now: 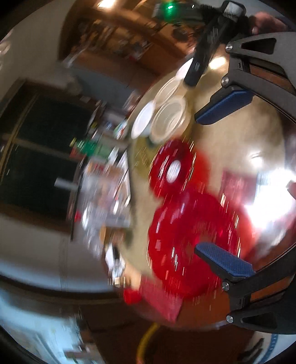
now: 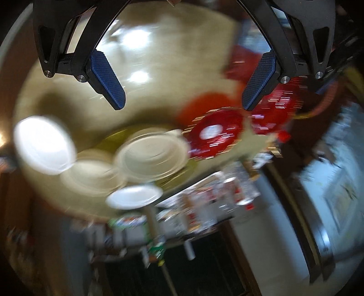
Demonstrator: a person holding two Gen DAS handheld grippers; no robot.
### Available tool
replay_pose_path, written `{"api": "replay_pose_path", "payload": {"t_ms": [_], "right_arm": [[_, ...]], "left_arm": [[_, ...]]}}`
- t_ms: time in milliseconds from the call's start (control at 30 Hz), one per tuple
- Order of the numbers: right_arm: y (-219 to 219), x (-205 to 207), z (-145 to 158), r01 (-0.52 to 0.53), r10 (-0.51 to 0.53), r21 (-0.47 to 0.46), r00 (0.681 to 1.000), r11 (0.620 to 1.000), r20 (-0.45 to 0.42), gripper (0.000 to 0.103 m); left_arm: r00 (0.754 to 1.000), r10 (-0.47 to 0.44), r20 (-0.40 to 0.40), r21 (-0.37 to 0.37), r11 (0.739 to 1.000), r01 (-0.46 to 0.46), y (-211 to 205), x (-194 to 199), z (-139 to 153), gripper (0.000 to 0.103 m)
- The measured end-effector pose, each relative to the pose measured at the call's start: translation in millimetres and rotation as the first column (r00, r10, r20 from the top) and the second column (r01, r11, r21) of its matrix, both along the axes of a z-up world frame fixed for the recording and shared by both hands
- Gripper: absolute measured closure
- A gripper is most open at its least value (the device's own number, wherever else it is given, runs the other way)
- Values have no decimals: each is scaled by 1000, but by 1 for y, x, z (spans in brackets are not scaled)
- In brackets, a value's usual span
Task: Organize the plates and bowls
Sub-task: 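Grasp the rim of the large red plate with the right gripper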
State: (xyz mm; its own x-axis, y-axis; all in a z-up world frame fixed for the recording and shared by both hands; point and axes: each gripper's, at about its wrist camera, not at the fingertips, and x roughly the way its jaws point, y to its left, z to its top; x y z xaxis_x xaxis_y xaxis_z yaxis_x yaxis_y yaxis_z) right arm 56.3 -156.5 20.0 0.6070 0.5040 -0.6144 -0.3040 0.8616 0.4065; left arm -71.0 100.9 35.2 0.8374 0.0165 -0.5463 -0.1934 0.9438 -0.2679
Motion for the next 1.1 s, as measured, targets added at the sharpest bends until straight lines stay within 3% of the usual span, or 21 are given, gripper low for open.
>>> {"api": "replay_pose_path", "payload": {"t_ms": [100,200,333,433,533,667,733,767,800,933,1000,1067,1100], "right_arm": [[17,10,-8,-76,91,143,991,987,-102,0],[45,17,-19,-162,209,249,962,955,-177,0],[92,25,-35,-228,314,315,914,921,-258,0],[120,33,-46,-238,353,355,884,904,-307,1],[134,43,-55,-212,363,403,866,890,-345,4],[148,50,-59,-207,370,421,860,883,-352,8],[154,53,-64,-203,372,417,849,886,-376,20],[156,55,-68,-199,368,409,843,891,-392,27],[158,57,-71,-194,359,393,842,899,-403,30],[165,65,-87,-189,346,365,832,911,-433,45],[167,68,-94,-188,336,342,828,921,-448,56],[167,68,-98,-194,326,311,827,930,-458,73],[167,68,-100,-198,316,287,830,937,-460,78]], "left_arm": [[994,109,17,-64,992,-107,42,-7,-6,0],[985,170,-2,-197,966,-167,86,-6,-21,0],[971,210,-116,-160,961,-227,116,12,-42,0],[965,215,-149,-226,943,-245,130,18,-54,0],[965,208,-161,-262,933,-245,139,24,-63,1],[958,204,-200,-242,938,-250,137,28,-68,3],[950,186,-251,-214,946,-242,135,38,-74,17],[943,176,-282,-204,949,-238,134,43,-78,31],[934,170,-314,-197,951,-239,133,47,-82,38],[910,162,-382,-168,956,-240,128,58,-97,52],[903,172,-394,-158,955,-251,127,59,-100,68],[893,191,-407,-125,957,-261,127,61,-101,83],[891,210,-403,-105,956,-273,127,60,-101,84]]}}
